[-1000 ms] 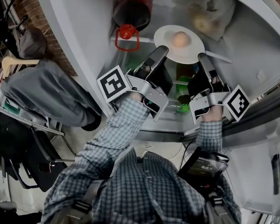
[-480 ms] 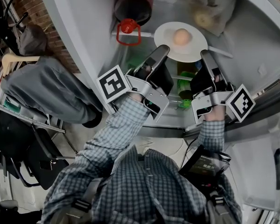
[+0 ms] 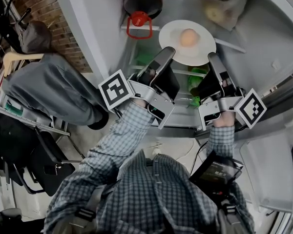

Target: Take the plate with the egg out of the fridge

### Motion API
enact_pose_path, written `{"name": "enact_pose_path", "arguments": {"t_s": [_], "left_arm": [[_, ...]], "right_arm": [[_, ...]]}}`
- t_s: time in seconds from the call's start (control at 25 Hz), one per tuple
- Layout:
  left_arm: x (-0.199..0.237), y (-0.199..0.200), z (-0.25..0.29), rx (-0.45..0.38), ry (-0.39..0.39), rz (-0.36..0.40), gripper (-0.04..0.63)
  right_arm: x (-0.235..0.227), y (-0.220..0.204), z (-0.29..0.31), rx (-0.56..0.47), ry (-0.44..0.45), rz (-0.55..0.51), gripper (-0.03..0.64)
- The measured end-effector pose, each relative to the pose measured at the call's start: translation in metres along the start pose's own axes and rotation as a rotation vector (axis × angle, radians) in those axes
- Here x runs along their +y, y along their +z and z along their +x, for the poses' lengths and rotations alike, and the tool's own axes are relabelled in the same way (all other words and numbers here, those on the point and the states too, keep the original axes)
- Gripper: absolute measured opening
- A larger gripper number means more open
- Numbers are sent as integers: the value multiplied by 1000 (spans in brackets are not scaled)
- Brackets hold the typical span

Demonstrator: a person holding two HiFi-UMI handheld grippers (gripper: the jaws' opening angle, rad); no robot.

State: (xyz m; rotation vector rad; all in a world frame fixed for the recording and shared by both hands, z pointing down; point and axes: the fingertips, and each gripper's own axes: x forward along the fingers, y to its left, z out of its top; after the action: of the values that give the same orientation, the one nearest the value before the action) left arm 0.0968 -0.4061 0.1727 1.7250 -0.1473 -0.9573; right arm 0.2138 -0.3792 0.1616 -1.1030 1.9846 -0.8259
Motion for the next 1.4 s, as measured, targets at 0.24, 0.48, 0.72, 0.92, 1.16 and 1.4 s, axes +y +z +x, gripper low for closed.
{"name": "enact_pose_path", "arguments": {"t_s": [0.24, 0.48, 0.72, 0.92, 1.16, 1.4], "left_arm": [[2, -8, -16, 20, 16, 14, 75], [5, -12, -32, 28, 22, 4, 63], [8, -17, -52, 25, 36, -8, 58], [7, -26, -77, 26, 45, -3, 57], [3, -29, -95, 11, 60, 11, 57], [0, -39, -113, 22, 74, 11, 57]], "right_arm": [[0, -13, -15, -14, 1, 0, 80], [0, -27, -26, -14, -18, 12, 66], [-1, -44, -38, -6, -38, 23, 60], [0, -64, -54, -4, -43, 47, 57], [4, -78, -62, 11, -51, 61, 57], [7, -94, -79, 11, -67, 73, 55]]}}
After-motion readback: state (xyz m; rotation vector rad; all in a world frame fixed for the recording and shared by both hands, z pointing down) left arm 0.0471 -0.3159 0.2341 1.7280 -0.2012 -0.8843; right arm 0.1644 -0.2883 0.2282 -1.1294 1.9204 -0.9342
